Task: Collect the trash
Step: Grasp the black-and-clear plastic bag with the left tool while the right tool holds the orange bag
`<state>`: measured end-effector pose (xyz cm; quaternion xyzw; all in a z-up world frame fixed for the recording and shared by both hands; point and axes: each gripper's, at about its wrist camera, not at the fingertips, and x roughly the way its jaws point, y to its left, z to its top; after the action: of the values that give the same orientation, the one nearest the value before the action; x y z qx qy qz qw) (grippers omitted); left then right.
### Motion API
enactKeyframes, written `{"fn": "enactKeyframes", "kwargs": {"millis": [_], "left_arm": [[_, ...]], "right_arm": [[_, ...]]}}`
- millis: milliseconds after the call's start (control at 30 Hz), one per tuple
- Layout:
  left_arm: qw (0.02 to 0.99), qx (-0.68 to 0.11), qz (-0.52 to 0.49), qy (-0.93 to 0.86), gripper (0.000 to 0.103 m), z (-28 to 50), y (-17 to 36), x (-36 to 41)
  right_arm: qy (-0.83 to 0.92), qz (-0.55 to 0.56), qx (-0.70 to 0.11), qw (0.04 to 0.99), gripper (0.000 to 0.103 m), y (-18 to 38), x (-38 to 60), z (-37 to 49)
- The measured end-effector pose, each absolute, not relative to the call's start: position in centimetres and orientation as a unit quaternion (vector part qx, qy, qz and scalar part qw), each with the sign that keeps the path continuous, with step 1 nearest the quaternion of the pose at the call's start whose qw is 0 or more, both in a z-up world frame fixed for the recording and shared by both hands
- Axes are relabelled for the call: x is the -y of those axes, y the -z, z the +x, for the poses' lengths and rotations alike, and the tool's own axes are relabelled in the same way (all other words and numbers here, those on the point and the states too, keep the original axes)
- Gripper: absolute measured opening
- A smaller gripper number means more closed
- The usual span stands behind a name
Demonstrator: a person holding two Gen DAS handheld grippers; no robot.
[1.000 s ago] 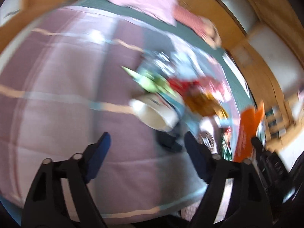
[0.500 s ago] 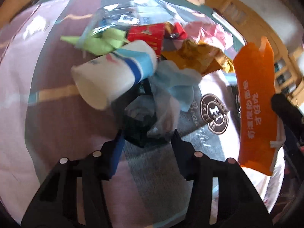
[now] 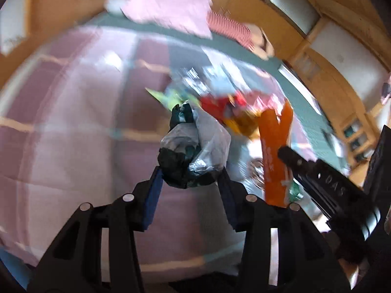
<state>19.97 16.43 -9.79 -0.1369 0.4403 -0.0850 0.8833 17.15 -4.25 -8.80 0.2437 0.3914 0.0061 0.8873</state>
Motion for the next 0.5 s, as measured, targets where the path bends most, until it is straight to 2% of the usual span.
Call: {"fn": "enactKeyframes", "kwargs": {"millis": [100, 200, 500], "left_arm": [[0.898, -0.420, -0.128, 0.029, 0.047, 18.9, 8.5, -18.7], [0.891, -0.424, -0.164, 0.008, 0.047, 18.6, 8.2, -21.1], [0.890, -0.425, -0.166, 0.001, 0.047, 18.5, 8.6, -21.4]], "right_arm": [[-0.049, 0.233, -0.404, 0.883, 0.033, 8.9, 2.7, 17.6], [-0.110, 0.252, -0.428, 0.861, 0.033, 9.7, 1.6, 18.2], [-0.113, 0.228, -0.439, 0.862, 0.033, 9.6, 0.4, 18.4]]}}
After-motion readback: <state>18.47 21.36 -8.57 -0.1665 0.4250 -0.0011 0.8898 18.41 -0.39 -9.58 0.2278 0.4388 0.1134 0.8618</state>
